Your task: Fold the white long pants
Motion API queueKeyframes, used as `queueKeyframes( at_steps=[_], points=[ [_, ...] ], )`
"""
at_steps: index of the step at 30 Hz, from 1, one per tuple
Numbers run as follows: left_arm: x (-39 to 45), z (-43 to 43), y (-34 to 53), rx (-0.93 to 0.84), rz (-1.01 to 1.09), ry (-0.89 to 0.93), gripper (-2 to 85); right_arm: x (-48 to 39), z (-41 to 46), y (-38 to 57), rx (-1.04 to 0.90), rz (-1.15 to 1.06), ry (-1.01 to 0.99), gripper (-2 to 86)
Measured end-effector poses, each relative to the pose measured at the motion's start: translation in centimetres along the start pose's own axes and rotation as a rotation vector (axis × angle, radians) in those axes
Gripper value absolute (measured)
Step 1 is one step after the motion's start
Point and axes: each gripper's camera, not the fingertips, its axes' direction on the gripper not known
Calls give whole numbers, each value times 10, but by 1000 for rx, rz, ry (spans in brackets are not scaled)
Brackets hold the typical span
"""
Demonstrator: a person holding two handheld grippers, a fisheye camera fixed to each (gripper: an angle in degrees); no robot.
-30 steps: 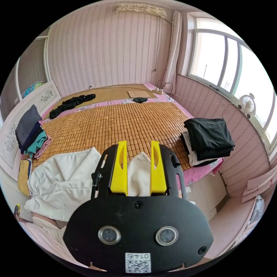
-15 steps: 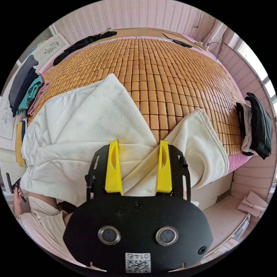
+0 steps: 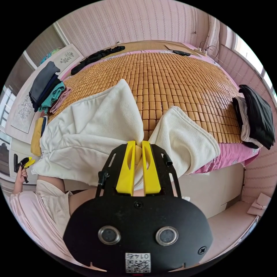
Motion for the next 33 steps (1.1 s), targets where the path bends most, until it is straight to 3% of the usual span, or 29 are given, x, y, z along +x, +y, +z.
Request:
queueKeyframes(
  at_steps=[3,5,9,11,22,33],
  points=[
    [4,26,-14,-108,-14,-35,155,7,-3,10,5,20,-13,41],
    [13,47,-20,-205,17,-214,120,12,-6,15,12,37,-29,37],
    [41,55,-20,-284,129,-388,76,17,-23,31,99,23,-73,13],
    [53,54,-18,-295,201,-412,5,22,-35,41,168,40,-131,5],
    [88,-17,-4,-4,284,-134,-10,22,-124,23,437,-13,-339,-4],
    [175,-109,-16,341,465,-5,-10,25,-214,-49,626,-71,-363,2]
  ],
)
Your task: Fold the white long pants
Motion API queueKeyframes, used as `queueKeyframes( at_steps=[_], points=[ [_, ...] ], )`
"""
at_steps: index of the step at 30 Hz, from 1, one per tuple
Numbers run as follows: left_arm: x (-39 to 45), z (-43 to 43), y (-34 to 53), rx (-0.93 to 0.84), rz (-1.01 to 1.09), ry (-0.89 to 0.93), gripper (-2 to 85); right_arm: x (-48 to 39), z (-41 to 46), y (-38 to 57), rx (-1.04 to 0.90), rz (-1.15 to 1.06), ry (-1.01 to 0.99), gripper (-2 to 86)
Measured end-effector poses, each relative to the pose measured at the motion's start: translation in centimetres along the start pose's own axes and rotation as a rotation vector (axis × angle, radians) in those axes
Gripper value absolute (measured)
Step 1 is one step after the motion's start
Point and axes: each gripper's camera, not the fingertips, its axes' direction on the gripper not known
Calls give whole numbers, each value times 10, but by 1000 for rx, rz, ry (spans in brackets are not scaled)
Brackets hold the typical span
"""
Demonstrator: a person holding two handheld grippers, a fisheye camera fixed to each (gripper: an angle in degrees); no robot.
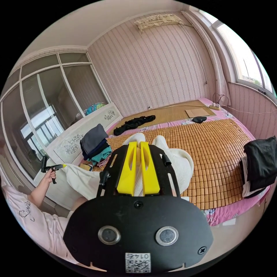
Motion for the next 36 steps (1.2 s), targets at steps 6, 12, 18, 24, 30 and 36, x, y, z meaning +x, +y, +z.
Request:
queueKeyframes(
  at_steps=[6,12,18,24,30,36],
  points=[
    [4,-9,5,34,13,-58,-8,42,-13,-14,-124,94,16,25],
    [-56,95,67,-188,-298,-67,-7,109,71,48,-485,274,194,58],
    [-14,98,88,-90,-273,-125,-8,58,129,51,-606,-62,259,79],
    [62,165,76,-229,-42,-243,18,-16,233,43,-701,-294,146,153],
    [77,257,71,-396,-23,-285,45,-40,311,48,-877,-319,211,123],
    [64,269,61,-378,-40,-204,32,-13,258,-32,-742,-201,-19,33]
  ],
)
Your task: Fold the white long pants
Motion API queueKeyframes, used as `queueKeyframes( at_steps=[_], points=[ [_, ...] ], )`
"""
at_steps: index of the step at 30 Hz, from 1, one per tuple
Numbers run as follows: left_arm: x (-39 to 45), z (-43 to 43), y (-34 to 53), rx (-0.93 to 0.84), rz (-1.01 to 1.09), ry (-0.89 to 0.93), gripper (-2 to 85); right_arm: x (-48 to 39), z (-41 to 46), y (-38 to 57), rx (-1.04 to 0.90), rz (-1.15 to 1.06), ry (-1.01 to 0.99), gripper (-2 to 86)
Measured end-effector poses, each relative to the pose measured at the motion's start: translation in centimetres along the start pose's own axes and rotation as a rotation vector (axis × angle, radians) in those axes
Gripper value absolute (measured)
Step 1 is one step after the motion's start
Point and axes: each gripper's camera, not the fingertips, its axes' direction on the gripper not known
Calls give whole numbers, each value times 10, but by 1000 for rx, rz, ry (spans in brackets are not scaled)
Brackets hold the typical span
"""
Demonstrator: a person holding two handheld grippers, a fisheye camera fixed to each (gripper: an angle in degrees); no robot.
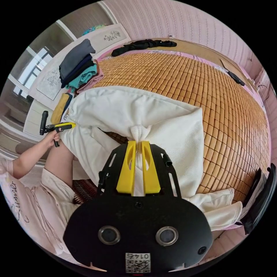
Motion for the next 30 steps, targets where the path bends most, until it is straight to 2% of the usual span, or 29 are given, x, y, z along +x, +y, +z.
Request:
queueKeyframes(
  at_steps=[5,7,10,12,14,16,17,19,22,25,29,30],
  points=[
    [7,0,-1,26,58,-28,31,54,-109,-5,174,146,220,31],
    [6,0,1,49,41,-15,32,94,-143,-12,184,273,400,35],
    [-4,-4,3,58,-26,77,41,140,-161,-23,150,483,584,45],
    [-14,-17,10,92,-60,162,46,135,-166,-38,184,494,625,63],
    [-33,-45,30,186,-117,160,53,106,-151,-68,195,336,579,75],
    [-52,-63,48,218,-182,98,69,43,-96,-122,121,21,502,84],
    [-67,-70,59,221,-225,82,90,25,-79,-137,92,-56,481,88],
    [-87,-76,74,203,-282,50,111,-58,-9,-191,13,-341,388,112],
    [-107,-84,89,226,-330,52,128,-161,64,-250,-16,-596,235,138],
    [-114,-69,86,162,-297,55,144,-234,123,-302,-51,-668,79,148],
    [-112,-47,71,94,-238,81,140,-273,192,-344,-191,-622,93,144],
    [-112,-45,69,85,-237,82,138,-272,215,-352,-279,-583,123,140]
  ],
)
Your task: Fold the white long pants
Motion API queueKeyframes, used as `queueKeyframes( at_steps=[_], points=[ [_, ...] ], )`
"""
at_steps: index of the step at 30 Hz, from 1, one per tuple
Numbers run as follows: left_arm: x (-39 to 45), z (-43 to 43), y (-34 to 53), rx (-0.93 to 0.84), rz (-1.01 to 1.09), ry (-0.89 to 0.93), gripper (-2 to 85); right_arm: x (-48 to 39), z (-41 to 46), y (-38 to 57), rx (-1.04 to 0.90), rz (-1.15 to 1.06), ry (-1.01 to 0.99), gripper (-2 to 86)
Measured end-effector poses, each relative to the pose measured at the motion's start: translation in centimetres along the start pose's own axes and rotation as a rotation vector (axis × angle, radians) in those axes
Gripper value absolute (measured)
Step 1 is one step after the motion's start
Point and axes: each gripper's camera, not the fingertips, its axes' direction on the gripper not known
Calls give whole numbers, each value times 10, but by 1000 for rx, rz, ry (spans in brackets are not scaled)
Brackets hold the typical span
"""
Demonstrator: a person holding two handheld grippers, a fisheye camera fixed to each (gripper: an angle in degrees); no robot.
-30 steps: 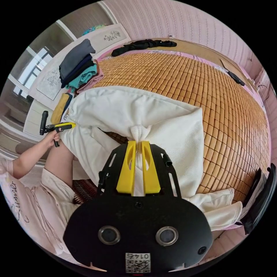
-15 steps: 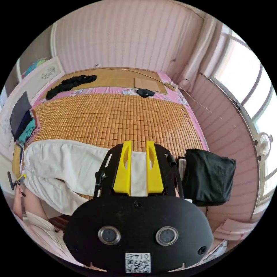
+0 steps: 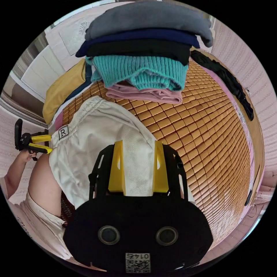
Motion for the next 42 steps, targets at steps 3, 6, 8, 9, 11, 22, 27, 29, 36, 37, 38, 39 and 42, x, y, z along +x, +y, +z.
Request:
queueKeyframes(
  at_steps=[3,6,8,9,11,22,27,29,36,37,38,39,42],
  points=[
    [4,0,-2,-11,17,-13,115,19,0,-4,9,73,-103,98],
    [13,-10,2,63,66,19,41,20,-14,3,25,10,-105,46],
    [26,-15,-1,60,117,-18,34,15,-32,8,72,-40,-45,39],
    [30,-19,-1,72,131,-28,33,11,-48,11,118,-67,-11,37],
    [46,-44,-1,143,162,-27,26,8,-75,16,205,-109,6,36],
    [37,-72,12,142,-52,-146,64,-10,-64,12,113,-19,38,124],
    [75,-104,24,232,56,-140,61,10,-88,158,287,149,50,117],
    [103,-106,13,212,154,-105,61,35,-92,226,270,286,106,117],
    [202,-57,-59,102,382,8,68,172,-108,472,134,1017,318,135],
    [220,-44,-73,79,410,17,72,192,-106,500,126,1123,331,149],
    [238,-28,-87,39,437,21,76,201,-104,512,122,1167,325,157],
    [246,-20,-94,24,444,15,78,216,-96,533,108,1238,305,165],
    [278,16,-123,-39,452,-15,83,241,-66,563,43,1294,168,148]
  ],
)
